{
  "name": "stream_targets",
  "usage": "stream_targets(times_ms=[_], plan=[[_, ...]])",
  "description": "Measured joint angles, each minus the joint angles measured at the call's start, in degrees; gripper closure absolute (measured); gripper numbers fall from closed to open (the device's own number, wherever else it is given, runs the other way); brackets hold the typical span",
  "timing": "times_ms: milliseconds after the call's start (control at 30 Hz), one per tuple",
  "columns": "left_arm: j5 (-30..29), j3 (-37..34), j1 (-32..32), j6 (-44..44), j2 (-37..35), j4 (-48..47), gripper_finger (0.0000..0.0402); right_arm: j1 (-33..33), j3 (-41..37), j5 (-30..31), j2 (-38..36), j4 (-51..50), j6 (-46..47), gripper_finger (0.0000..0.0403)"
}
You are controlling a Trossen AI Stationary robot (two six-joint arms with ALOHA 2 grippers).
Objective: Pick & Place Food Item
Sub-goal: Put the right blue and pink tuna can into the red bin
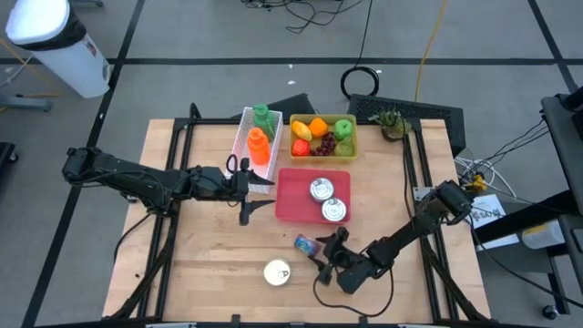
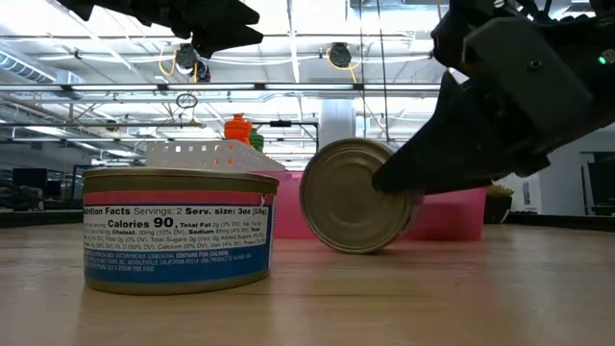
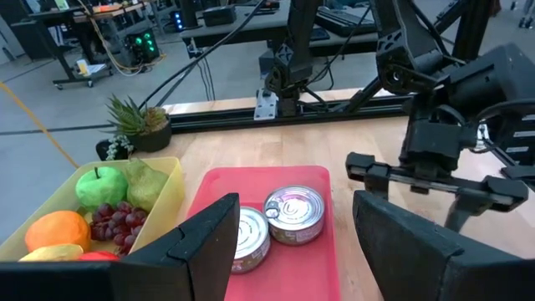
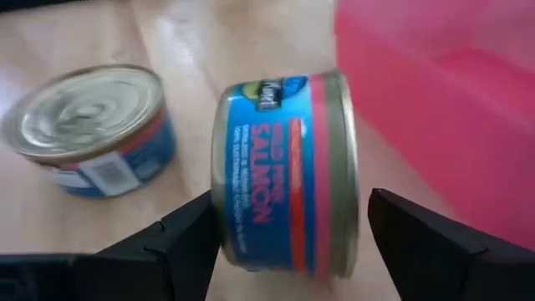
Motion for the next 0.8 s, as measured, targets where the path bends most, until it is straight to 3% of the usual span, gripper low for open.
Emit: stream_targets(times_ms=[133, 267, 433, 667, 800], plan=[[-0.02, 0.0, 0.0, 0.0, 0.0, 0.01, 0.0158, 0.01, 0.0, 0.55, 0.0, 0.56, -2.53, 0.0142], [-0.01, 0.0, 0.01, 0.0, 0.0, 0.01, 0.0158, -0.97, 0.0, -4.05, 0.0, 2.2, -11.3, 0.0177], [-0.02, 0.0, 0.0, 0.0, 0.0, 0.01, 0.0158, -2.66, 0.0, -6.62, 0.0, 3.36, -14.77, 0.022], [-0.01, 0.0, 0.01, 0.0, 0.0, 0.01, 0.0158, -4.27, 0.0, -6.7, 0.0, 3.44, -13.95, 0.0212], [-0.02, 0.0, 0.0, 0.0, 0.0, 0.01, 0.0158, -4.16, -0.06, -7.07, -1.11, 4.68, -19.53, 0.0221]])
